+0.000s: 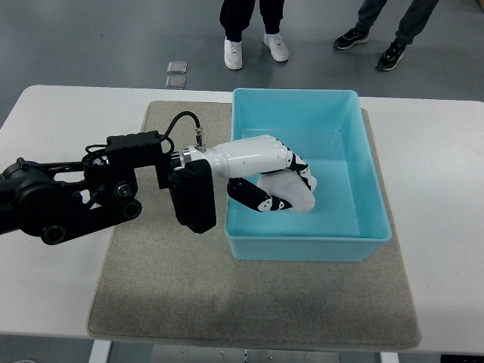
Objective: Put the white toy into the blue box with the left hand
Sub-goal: 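Carry the toy with the left hand into the blue box, then open the left hand fingers to release the toy in the box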
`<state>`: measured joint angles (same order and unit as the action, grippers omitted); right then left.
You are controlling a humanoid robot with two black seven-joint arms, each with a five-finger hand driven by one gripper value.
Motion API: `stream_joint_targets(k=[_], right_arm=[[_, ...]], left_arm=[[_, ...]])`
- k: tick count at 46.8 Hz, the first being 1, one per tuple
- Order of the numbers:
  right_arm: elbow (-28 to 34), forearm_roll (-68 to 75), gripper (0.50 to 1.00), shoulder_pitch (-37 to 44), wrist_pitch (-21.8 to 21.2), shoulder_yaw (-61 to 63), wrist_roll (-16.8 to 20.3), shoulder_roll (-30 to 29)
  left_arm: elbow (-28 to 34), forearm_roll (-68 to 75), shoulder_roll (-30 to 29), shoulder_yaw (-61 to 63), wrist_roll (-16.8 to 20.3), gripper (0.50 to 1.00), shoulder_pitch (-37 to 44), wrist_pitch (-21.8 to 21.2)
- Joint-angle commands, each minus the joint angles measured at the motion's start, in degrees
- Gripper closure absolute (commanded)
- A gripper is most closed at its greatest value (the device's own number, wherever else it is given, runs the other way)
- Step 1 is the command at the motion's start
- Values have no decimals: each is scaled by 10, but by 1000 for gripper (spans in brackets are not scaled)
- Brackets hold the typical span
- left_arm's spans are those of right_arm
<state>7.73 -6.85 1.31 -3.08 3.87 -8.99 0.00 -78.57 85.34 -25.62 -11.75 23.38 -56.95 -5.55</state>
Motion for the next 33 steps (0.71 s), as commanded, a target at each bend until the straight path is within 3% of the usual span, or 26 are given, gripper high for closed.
stream_joint_targets(k=[1, 6, 14, 33], right_arm=[[0, 0, 564, 0, 0, 0, 0, 0], [0, -1, 564, 0, 0, 0, 0, 0], [0, 0, 564, 0, 0, 0, -1, 0], [0, 0, 564, 0, 0, 0, -1, 0]], left_arm=[[1, 0, 2, 1, 0, 905, 4, 0], [1, -1, 3, 1, 0, 793, 10, 0], [4, -11, 4, 0, 0, 521, 14, -9], [6, -64, 8, -10, 0, 506, 18, -28]])
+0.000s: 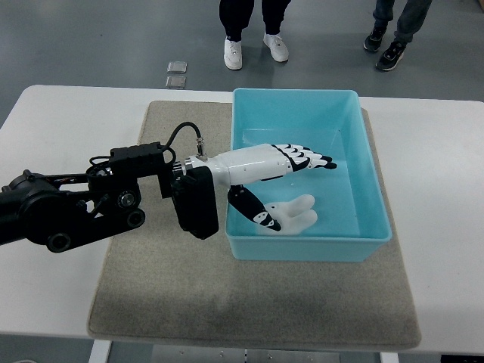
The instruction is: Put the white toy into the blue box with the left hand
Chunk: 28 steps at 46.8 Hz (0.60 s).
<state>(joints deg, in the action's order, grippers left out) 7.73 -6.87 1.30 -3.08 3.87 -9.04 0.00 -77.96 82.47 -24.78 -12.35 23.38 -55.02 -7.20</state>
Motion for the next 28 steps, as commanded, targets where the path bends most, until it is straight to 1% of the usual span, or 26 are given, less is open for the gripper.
stream_joint_targets(k=[1, 7, 12, 18, 24, 26, 28], right_arm=[[0, 0, 564, 0, 0, 0, 0, 0], [0, 0, 564, 0, 0, 0, 0, 0], [0, 0, 564, 0, 0, 0, 0, 0], [0, 0, 564, 0, 0, 0, 0, 0], [0, 0, 564, 0, 0, 0, 0, 0], [0, 0, 564, 0, 0, 0, 1, 0], [0, 0, 564, 0, 0, 0, 0, 0]], left_arm=[[0, -54, -2, -6, -1, 506, -1, -18], [18, -211, -4, -16, 0, 506, -1, -61], [36, -377, -6, -29, 0, 506, 0, -80], [67, -585, -11, -45, -1, 506, 0, -79], [91, -758, -18, -48, -1, 504, 2, -66], [99, -798, -25, -49, -1, 500, 3, -56], [109, -832, -28, -50, -1, 500, 4, -35]])
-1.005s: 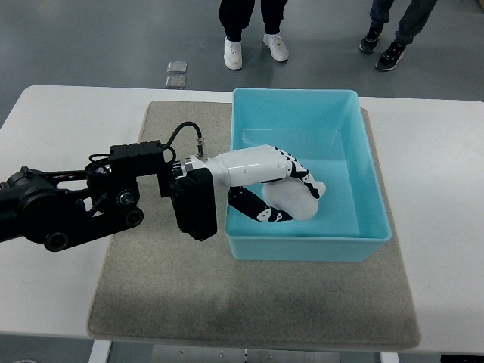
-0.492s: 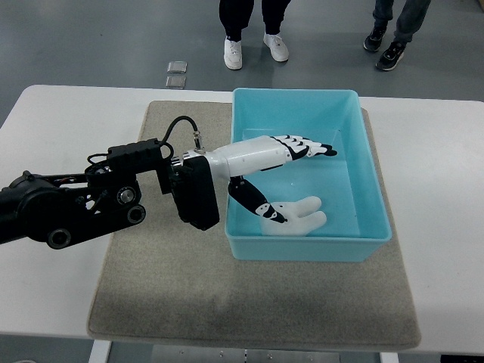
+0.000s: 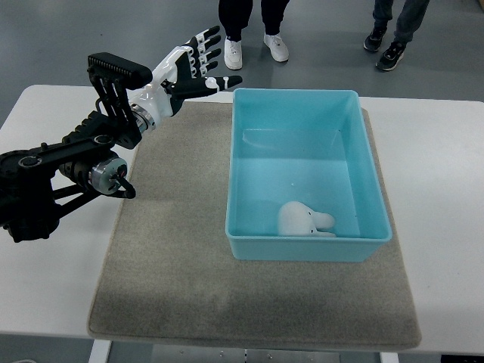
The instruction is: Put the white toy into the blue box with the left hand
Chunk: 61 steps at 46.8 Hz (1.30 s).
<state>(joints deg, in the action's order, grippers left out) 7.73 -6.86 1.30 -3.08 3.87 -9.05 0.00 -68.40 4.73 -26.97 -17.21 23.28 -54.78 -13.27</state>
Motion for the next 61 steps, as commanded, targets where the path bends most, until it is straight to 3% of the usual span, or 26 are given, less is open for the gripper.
stream_joint_targets(k=[1, 10, 15, 28, 61], right_arm=[[0, 0, 564, 0, 0, 0, 0, 0], [0, 0, 564, 0, 0, 0, 1, 0], [0, 0, 564, 0, 0, 0, 0, 0], [0, 0, 564, 0, 0, 0, 0, 0], [0, 0, 564, 0, 0, 0, 1, 0]], left_arm=[[20, -70, -8, -3, 0, 500, 2, 39], [93, -210, -11, -47, 0, 500, 36, 198], [122, -234, -19, -46, -1, 500, 42, 238], [142, -327, -29, -49, -9, 500, 78, 279], [143, -329, -39, -65, -9, 500, 84, 271]])
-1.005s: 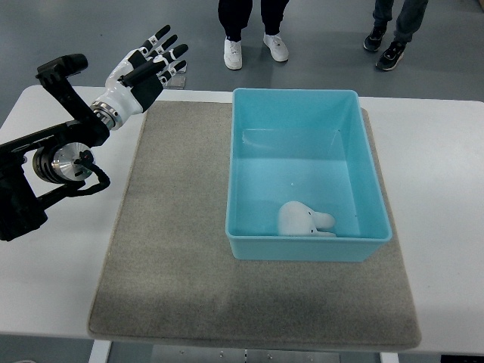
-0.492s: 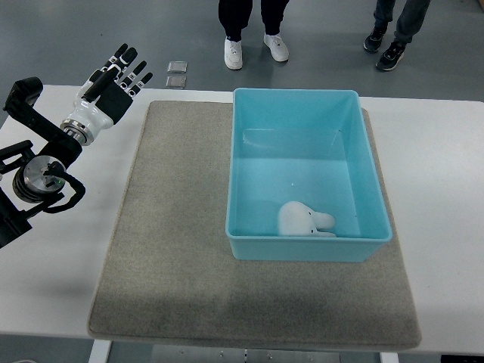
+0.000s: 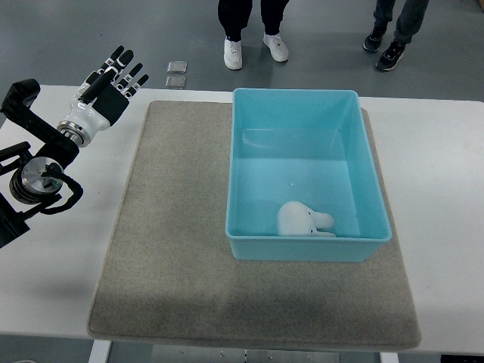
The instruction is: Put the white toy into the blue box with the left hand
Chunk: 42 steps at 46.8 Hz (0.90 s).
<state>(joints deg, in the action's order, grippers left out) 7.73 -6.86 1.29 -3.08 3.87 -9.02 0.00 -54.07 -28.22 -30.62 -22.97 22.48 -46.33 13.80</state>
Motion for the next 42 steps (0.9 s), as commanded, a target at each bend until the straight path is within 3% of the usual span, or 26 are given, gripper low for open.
stream_joint_targets(k=[1, 42], right_arm=[[0, 0, 564, 0, 0, 0, 1, 0], [1, -4, 564, -2, -5, 0, 1, 0]], left_arm=[[-1, 0, -2, -11, -1, 500, -1, 0], [-2, -1, -11, -44, 0, 500, 6, 7]])
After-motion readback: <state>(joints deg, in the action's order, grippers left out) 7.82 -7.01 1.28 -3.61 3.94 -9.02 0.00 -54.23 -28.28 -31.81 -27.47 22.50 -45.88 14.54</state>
